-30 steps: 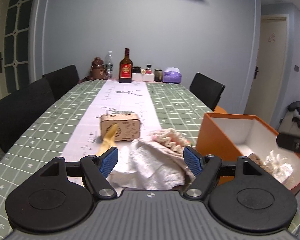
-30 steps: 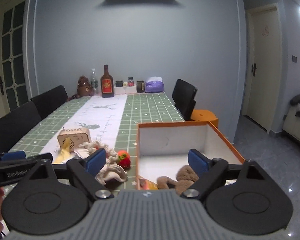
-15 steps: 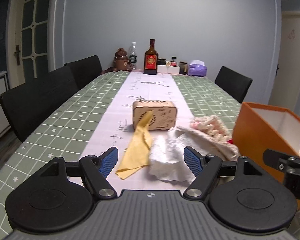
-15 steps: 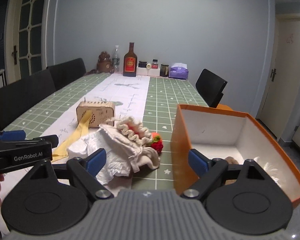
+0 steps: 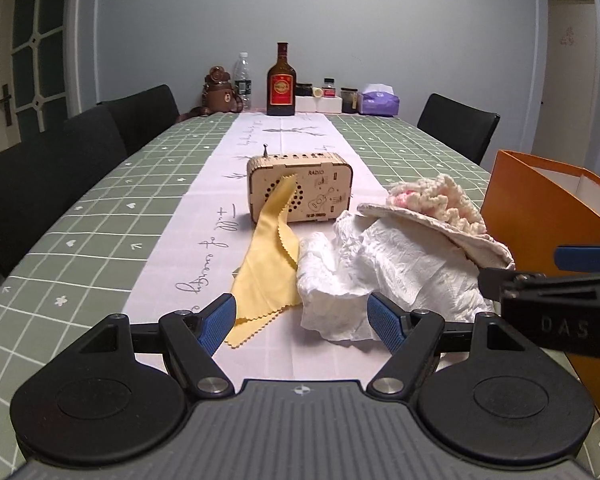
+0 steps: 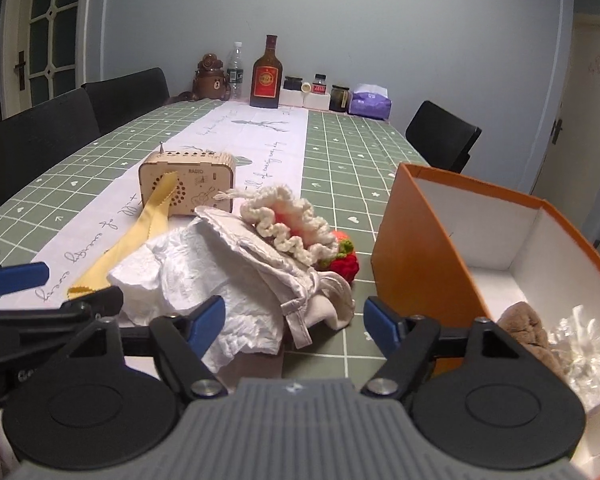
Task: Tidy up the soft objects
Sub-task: 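Grasp the beige oval fabric pad with the right gripper and lift it, then grasp the white crumpled tissue with the left gripper while the right holds the pad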
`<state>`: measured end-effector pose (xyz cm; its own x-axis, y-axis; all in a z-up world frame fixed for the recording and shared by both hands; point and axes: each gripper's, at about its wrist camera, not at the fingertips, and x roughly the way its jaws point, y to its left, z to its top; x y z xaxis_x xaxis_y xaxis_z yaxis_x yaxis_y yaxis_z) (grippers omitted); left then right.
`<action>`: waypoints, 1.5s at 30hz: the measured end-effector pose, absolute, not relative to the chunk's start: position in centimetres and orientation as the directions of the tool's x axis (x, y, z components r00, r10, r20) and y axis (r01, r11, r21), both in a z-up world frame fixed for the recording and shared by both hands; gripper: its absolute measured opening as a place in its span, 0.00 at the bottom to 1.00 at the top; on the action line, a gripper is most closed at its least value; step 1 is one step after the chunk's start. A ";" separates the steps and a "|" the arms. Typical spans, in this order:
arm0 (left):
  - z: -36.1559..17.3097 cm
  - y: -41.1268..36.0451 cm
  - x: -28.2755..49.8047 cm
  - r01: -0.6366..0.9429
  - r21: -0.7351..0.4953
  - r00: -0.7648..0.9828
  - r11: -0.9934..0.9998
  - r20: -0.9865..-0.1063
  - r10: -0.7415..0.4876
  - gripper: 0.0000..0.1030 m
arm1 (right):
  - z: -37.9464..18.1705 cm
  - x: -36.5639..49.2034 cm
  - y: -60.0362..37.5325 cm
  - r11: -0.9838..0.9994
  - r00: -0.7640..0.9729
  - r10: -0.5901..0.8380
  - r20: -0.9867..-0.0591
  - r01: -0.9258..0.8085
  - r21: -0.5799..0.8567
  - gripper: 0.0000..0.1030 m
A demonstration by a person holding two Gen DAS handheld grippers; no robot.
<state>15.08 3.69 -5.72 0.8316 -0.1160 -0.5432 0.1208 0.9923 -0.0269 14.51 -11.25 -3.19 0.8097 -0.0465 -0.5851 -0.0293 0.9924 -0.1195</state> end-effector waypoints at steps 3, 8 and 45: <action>-6.3 4.1 16.0 0.133 -0.069 0.815 0.989 -0.559 -0.149 0.85 | -3.8 15.8 -11.5 0.996 0.808 -0.038 -0.587 -0.017 -0.087 0.72; -7.1 4.4 17.0 0.142 -0.100 0.791 0.985 -0.586 -0.174 0.85 | -4.3 17.0 -12.0 0.999 0.824 0.007 -0.566 -0.027 -0.027 0.66; -3.2 4.4 13.1 0.051 -0.024 0.846 0.998 -0.530 -0.056 0.85 | -1.5 8.3 -13.0 0.985 0.759 0.155 -0.632 -0.168 0.040 0.18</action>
<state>13.14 4.39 -3.21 0.8462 -0.0560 -0.5299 0.0514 0.9984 -0.0236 8.31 -12.99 -1.54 0.7594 0.1547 -0.6320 -0.1678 0.9850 0.0396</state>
